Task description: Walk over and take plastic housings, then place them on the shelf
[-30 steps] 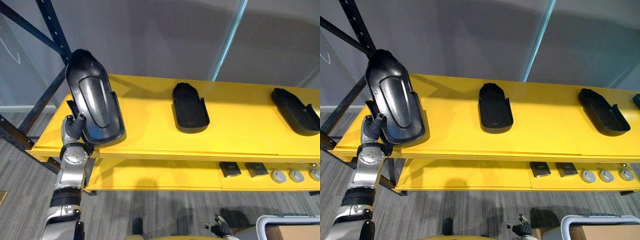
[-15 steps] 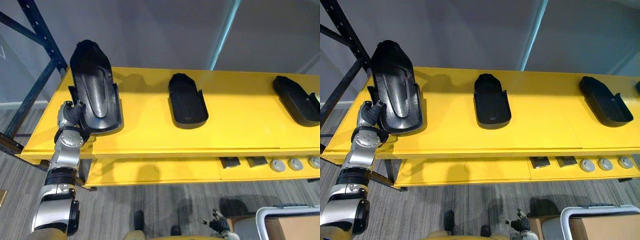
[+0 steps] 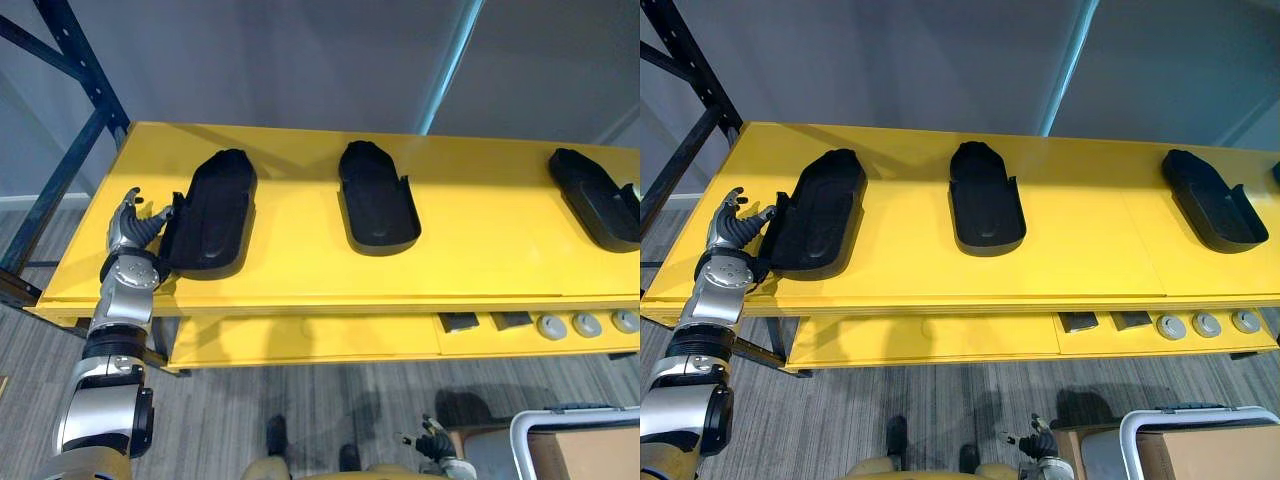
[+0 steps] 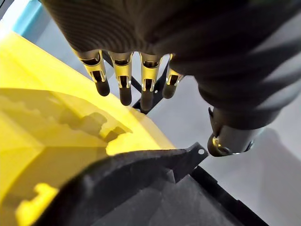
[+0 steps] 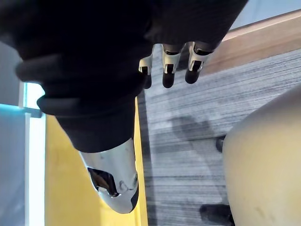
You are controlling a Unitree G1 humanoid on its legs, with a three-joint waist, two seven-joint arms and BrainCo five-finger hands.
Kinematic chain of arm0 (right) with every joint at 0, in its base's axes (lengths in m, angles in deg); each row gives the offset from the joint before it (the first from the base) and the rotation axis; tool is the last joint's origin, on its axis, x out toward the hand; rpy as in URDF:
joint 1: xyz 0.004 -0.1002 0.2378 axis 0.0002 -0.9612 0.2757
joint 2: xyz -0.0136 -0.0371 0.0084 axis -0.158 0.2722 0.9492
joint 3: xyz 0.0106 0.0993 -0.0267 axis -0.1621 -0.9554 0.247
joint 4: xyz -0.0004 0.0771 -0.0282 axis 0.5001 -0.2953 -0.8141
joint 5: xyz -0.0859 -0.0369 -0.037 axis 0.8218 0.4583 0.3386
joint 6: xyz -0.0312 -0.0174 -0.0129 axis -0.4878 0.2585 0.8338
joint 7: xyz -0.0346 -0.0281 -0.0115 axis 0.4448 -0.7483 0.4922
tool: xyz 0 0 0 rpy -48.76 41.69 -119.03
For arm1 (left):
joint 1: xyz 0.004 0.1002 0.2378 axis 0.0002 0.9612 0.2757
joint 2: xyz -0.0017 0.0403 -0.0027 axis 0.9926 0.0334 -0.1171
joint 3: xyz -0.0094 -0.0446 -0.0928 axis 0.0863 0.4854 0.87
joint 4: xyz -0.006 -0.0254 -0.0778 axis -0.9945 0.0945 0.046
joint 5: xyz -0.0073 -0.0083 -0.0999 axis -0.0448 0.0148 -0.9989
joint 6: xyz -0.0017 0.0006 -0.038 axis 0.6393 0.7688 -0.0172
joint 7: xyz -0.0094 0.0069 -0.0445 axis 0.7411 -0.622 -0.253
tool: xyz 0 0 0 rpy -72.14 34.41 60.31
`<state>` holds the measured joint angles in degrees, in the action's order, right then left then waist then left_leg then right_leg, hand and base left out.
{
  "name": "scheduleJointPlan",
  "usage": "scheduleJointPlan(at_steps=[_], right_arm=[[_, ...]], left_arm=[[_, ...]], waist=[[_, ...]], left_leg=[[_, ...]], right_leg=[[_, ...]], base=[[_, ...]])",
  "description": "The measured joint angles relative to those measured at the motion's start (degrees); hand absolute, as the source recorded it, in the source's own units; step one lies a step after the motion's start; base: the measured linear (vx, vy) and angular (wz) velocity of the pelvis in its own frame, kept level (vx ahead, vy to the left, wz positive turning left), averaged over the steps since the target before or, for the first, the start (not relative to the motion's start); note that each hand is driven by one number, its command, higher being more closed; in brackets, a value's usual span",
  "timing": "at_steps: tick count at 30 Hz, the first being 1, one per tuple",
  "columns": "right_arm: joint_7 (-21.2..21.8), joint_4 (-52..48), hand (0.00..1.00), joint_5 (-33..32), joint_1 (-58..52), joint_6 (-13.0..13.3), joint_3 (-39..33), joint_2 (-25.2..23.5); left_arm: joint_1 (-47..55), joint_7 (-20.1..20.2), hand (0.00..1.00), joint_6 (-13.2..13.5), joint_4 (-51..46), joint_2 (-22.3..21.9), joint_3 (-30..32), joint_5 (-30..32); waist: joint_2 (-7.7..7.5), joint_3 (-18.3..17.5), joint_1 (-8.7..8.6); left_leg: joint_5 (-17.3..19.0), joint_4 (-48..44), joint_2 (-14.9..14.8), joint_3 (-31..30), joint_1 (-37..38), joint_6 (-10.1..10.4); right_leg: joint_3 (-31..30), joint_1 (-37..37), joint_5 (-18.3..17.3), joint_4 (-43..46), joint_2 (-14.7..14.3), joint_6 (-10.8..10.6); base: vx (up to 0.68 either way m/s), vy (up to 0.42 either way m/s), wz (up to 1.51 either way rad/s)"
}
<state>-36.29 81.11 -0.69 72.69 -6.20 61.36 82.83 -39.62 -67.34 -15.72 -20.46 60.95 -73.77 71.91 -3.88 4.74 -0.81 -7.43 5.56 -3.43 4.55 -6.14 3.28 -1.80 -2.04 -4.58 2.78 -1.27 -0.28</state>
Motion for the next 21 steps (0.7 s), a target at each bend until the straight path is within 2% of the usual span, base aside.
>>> scheduleJointPlan(at_steps=[2,5,6,10,13,17,18,21], right_arm=[[-0.1,0.1,0.0,0.0,0.0,0.0,0.0,0.0],[-0.4,0.0,0.0,0.0,0.1,0.0,0.0,0.0],[-0.5,0.0,0.0,0.0,0.2,0.0,0.0,0.0],[-0.5,0.3,0.0,-0.1,0.1,0.1,0.0,0.2],[-0.5,0.6,0.0,-0.1,0.0,0.4,0.0,0.3],[-0.5,0.4,0.0,-0.1,-0.2,0.5,0.0,0.4],[-0.6,0.0,0.0,-0.1,-0.5,0.5,0.0,0.3],[-0.6,-2.2,0.0,0.0,-1.8,0.4,0.6,0.0]], left_arm=[[0.4,-1.3,0.0,0.1,-3.9,-1.7,0.5,-1.1],[3.6,-3.5,0.0,0.3,-14.6,-4.4,1.6,-2.1],[6.2,-4.8,0.0,0.9,-21.6,-6.1,1.7,-2.1],[13.4,-7.6,0.0,2.9,-37.2,-10.7,1.8,-1.8],[20.0,-8.8,0.0,4.4,-48.3,-15.6,1.7,0.2],[28.9,-9.6,0.0,6.0,-58.0,-19.7,1.6,3.0],[31.9,-9.7,1.0,6.5,-60.5,-21.1,1.6,3.8],[39.3,-10.7,1.0,8.0,-65.0,-23.9,1.7,4.8]], waist=[[0.01,0.0,0.15],[0.12,0.2,0.16],[0.25,0.3,0.16],[0.39,0.5,0.6],[0.45,0.5,1.49],[0.51,0.5,1.67],[0.51,0.5,1.75],[0.56,0.5,2.08]], left_leg=[[0.0,0.0,0.1,-0.4,0.0,0.0],[0.0,0.1,0.4,-0.8,0.4,0.0],[0.0,0.3,0.5,-1.2,0.6,0.0],[0.0,0.3,0.5,-1.6,0.5,0.0],[0.0,0.0,0.5,-2.2,0.5,0.0],[0.0,0.0,0.5,-2.7,0.6,0.0],[0.0,0.0,0.5,-2.9,0.7,0.0],[0.4,0.0,0.5,-2.9,0.7,-0.4]], right_leg=[[0.3,0.2,0.0,0.0,0.0,0.0],[0.7,0.8,-0.1,-0.1,0.3,-0.1],[1.0,1.1,-0.2,0.0,0.4,-0.2],[1.4,1.2,-0.2,-0.1,0.4,-0.2],[1.8,1.9,-0.2,-0.2,0.3,-0.2],[2.3,2.4,-0.1,-0.6,0.3,-0.1],[2.6,2.8,-0.1,-0.8,0.3,-0.1],[3.2,3.1,-0.1,-0.9,0.4,-0.1]], base=[[-0.01,-0.007,0.08],[-0.01,0.0,0.1],[-0.01,0.001,0.1],[0.0,-0.008,0.07],[0.02,-0.02,0.09],[0.01,-0.02,0.08],[0.0,-0.015,0.09],[0.0,-0.017,0.07]])
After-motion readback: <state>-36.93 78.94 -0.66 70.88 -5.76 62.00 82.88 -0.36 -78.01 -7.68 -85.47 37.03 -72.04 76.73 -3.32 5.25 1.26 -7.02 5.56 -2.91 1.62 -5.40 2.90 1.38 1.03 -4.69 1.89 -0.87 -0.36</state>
